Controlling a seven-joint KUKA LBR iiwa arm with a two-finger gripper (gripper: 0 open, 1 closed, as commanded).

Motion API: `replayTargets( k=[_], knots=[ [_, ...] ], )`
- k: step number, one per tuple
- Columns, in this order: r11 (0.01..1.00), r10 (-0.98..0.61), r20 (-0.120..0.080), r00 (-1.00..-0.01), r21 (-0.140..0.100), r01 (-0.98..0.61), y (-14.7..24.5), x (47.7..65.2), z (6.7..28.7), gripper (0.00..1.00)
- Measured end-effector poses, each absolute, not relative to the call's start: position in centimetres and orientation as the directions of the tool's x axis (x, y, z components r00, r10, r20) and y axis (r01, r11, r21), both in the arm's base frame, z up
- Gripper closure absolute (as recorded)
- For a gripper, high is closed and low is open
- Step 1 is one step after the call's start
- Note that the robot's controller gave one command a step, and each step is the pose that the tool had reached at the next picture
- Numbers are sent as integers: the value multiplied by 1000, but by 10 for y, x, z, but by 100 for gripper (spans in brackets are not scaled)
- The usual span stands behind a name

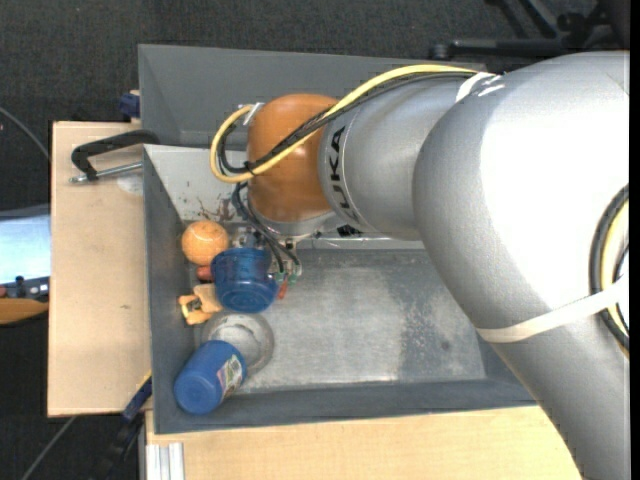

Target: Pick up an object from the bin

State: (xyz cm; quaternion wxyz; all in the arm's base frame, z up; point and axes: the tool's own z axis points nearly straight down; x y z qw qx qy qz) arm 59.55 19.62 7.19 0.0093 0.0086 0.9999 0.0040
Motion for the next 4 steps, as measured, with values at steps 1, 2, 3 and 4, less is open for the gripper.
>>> replayTargets(
  k=[1,2,3,4],
  knots=[
    [1000,18,-18,-1000,8,18,196,596,72,100],
    [1000,18,-18,-1000,9,18,196,596,72,100],
    [1000,18,-18,-1000,9,18,196,596,72,100],
    [1000,19,-18,-1000,9,18,196,596,72,100]
  ],
)
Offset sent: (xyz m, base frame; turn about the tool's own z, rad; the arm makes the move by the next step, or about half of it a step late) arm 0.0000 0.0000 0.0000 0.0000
